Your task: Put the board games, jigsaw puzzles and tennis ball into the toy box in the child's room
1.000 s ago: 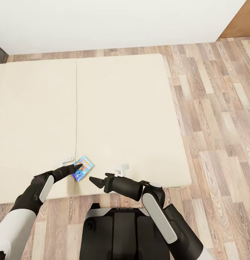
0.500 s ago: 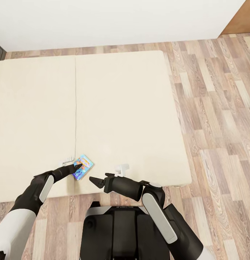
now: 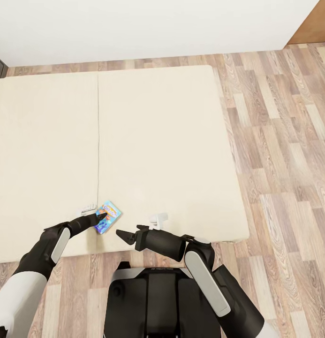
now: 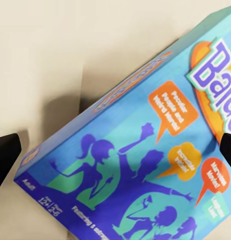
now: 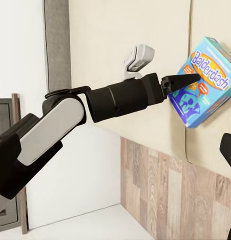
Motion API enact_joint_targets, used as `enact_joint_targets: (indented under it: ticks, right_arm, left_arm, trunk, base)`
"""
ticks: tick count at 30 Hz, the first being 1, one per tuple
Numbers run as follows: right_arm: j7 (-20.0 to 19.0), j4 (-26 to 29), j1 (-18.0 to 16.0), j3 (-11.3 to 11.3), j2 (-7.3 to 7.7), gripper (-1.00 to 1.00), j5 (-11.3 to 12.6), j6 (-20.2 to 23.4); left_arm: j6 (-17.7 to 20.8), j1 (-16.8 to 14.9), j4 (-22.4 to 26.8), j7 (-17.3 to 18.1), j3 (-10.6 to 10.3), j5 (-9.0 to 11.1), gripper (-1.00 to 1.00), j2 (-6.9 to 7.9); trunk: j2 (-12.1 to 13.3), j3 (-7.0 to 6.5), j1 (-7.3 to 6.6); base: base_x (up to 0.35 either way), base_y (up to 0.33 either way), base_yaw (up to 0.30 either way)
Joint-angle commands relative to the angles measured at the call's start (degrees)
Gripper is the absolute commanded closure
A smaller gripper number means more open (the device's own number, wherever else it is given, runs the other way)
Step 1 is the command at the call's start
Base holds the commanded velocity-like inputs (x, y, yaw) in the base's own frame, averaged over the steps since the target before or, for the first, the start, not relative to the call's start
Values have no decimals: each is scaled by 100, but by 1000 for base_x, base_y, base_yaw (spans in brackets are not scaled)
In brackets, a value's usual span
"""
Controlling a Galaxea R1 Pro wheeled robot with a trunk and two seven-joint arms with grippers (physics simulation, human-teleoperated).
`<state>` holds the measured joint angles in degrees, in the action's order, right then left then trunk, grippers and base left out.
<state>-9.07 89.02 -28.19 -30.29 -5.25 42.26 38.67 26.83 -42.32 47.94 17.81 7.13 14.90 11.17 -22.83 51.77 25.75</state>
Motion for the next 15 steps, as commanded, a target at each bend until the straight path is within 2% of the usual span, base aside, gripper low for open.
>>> enact_joint_targets:
  ticks: [1,8,15]
  right_arm:
    - [-15,2,-2,5,-2,-100,-6,26]
    - [-15,3,-2,0,-3,-100,-7,26]
    - [-15,2,-2,-2,-2,-100,-8,26]
  left_arm:
    - [50,-2,5,12,14,39,-100,-1]
    - [51,-4,5,12,15,42,-100,-1]
    - [47,-4,5,12,10,42,-100,-1]
  trunk:
    - [-9,6,3]
    - [-9,6,3]
    - [-9,6,3]
  base:
    - [0,-9,0]
    - [0,-118,0]
    - [0,-28,0]
